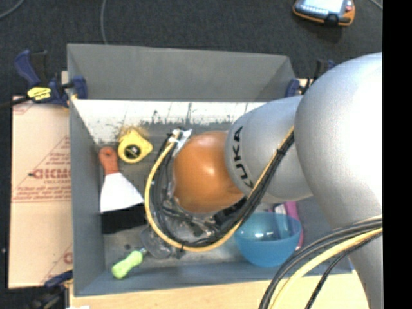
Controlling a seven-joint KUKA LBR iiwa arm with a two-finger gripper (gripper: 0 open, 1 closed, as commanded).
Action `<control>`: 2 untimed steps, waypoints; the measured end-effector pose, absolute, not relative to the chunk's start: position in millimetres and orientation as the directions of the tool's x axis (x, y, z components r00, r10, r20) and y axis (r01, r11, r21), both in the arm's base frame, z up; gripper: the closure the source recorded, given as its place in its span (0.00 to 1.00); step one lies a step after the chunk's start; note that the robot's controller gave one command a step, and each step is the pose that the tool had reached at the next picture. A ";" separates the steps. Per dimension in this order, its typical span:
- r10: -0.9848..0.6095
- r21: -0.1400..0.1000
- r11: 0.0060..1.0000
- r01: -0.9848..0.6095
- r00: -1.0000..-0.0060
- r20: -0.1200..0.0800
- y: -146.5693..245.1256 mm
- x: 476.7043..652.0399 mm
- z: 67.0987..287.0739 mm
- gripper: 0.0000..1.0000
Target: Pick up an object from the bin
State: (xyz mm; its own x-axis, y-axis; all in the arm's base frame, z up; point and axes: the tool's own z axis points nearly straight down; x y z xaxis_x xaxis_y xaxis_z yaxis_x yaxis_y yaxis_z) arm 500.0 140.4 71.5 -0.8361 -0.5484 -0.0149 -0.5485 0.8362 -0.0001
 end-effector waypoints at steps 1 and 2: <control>-0.547 0.001 0.837 -0.547 -0.837 -0.008 139.3 498.4 111.7 1.00; -0.545 0.000 0.838 -0.545 -0.838 -0.009 139.1 498.9 134.0 1.00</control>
Offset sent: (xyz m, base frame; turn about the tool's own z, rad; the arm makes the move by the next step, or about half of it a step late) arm -0.0027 -0.0012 0.0716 0.0018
